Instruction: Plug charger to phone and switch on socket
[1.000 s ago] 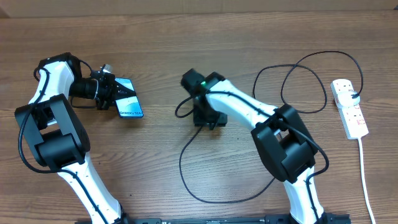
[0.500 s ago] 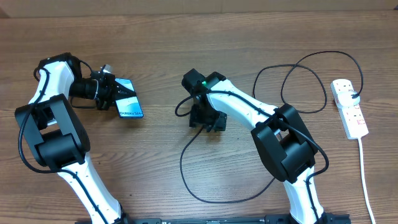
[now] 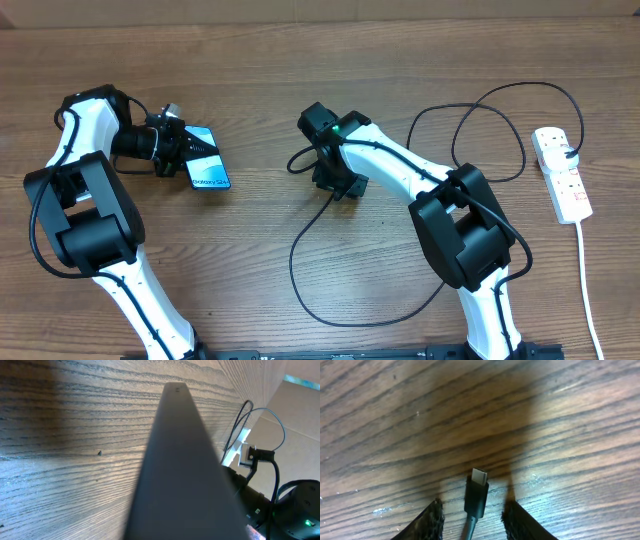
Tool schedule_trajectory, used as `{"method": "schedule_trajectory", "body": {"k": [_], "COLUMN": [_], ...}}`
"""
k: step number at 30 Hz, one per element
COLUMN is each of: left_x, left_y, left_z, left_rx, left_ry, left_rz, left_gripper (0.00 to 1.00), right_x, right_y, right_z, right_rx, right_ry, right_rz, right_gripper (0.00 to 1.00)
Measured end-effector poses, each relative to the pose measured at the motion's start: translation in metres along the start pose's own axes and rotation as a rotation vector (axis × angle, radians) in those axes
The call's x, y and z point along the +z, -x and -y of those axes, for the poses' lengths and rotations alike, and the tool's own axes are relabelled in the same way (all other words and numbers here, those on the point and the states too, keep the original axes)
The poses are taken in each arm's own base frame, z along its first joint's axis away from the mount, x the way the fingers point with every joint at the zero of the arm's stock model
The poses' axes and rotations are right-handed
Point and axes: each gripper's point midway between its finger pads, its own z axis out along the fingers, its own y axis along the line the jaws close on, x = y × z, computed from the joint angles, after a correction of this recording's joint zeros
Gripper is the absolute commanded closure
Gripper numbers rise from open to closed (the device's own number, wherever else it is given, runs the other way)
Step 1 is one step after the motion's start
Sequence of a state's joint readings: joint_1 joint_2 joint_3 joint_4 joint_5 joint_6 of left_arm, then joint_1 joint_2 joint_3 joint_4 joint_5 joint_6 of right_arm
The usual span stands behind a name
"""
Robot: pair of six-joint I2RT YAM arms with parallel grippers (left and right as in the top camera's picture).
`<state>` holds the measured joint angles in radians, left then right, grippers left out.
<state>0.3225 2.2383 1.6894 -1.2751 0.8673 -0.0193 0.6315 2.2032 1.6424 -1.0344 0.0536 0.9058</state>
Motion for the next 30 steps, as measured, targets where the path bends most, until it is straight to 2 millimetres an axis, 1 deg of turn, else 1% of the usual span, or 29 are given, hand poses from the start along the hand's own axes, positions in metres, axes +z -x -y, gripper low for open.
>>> {"method": "schedule_trajectory", "body": {"k": [2,4,8,11,13,15,18,30], "left_x": [0.0,0.0,0.0,0.0,0.0,0.0,0.0,0.0], "left_y": [0.0,0.0,0.0,0.0,0.0,0.0,0.0,0.0], "left_z": [0.0,0.0,0.0,0.0,0.0,0.0,0.0,0.0], "left_rx": [0.0,0.0,0.0,0.0,0.0,0.0,0.0,0.023], "left_ry": [0.0,0.0,0.0,0.0,0.0,0.0,0.0,0.0], "left_rz": [0.0,0.0,0.0,0.0,0.0,0.0,0.0,0.0], "left_gripper": [0.96,0.96,0.96,0.96,0.96,0.96,0.96,0.96], "right_x": [0.0,0.0,0.0,0.0,0.0,0.0,0.0,-0.001], "right_y": [-0.001,-0.002,-0.003,-0.005,-0.005,-0.005,-0.006,-0.011], "right_z": [0.002,0.005,0.005,0.005,0.005,0.004,0.003,-0.001], "right_rx": [0.013,0.023,0.027,0.03,0.032,0.036,0.037,0.031], "right_ry": [-0.008,-0.017,-0.018,-0.016,-0.013,-0.01,-0.004,0.031], "right_rz": [-0.006,-0.013,-0.018,-0.026,-0.03,-0.033,-0.04,-0.089], "right_gripper": [0.78,0.8,0.78,0.78,0.82,0.9,0.96,0.96]}}
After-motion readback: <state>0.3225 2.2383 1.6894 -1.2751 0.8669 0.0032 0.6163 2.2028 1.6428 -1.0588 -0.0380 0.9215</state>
